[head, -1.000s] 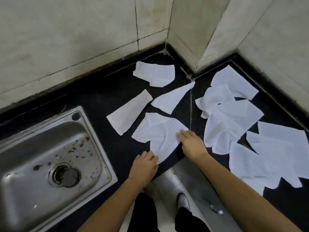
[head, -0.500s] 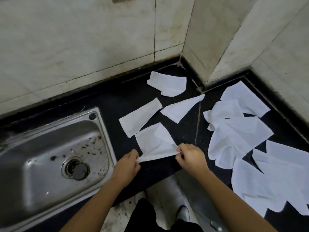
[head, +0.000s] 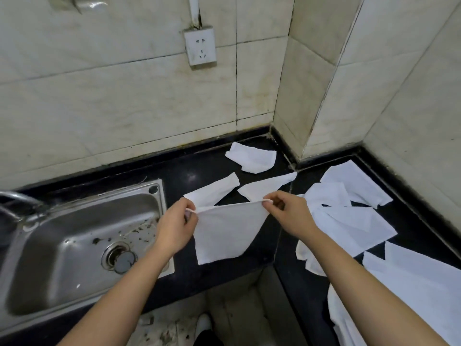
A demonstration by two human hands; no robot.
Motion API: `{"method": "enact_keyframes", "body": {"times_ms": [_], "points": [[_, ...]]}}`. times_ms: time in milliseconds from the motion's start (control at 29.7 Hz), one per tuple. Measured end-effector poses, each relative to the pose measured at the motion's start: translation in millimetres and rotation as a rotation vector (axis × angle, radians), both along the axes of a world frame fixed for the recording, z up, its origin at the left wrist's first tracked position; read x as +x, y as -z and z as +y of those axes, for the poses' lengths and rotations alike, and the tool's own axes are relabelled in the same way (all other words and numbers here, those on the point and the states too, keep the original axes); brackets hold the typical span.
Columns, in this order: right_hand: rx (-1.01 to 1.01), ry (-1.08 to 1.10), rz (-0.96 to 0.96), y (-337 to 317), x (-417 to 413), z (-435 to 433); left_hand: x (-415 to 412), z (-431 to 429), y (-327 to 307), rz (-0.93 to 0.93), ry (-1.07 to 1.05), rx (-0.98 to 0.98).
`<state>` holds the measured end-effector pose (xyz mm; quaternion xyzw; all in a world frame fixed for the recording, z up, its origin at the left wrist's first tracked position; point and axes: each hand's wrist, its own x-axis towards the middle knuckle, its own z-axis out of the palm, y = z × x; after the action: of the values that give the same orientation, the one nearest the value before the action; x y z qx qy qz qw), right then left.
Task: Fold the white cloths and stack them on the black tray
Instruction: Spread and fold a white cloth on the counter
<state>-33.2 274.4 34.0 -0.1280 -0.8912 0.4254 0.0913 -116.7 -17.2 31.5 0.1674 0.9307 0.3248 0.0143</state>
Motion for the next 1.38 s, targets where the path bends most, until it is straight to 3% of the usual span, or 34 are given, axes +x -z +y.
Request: {"method": "enact_keyframes", "body": {"times_ms": [135,303,437,572,706,908,1110,1379], "points": [[-0.024,0.046,0.006,-11,-17,3,-16,12,-12,0.007,-0.052,0.031],[-0.062,0.118,0.162,-28,-30,-2,-29,23,-33,0.059,-0.206,0.240],[-0.072,0.079,0.186,-17,-14,-10,-12,14,-27,0.144,-0.191,0.147],[-0.026,0.024,0.039,28,15,-19,20,-11,16,0.224,-0.010,-0.139],[0.123,-0.134,-0.242,90,56,-29,66,-35,77,0.035,0.164,-0.394],[0.231,-0.269,-0.456,132,107,-44,114,-54,124,-0.141,0.277,-0.468],[0.244,-0.277,-0.429,139,119,-39,118,-64,133,-0.271,0.289,-0.348],[-0.177,0.117,-0.336,129,55,-32,53,-49,129,-0.544,-0.188,0.120]]}}
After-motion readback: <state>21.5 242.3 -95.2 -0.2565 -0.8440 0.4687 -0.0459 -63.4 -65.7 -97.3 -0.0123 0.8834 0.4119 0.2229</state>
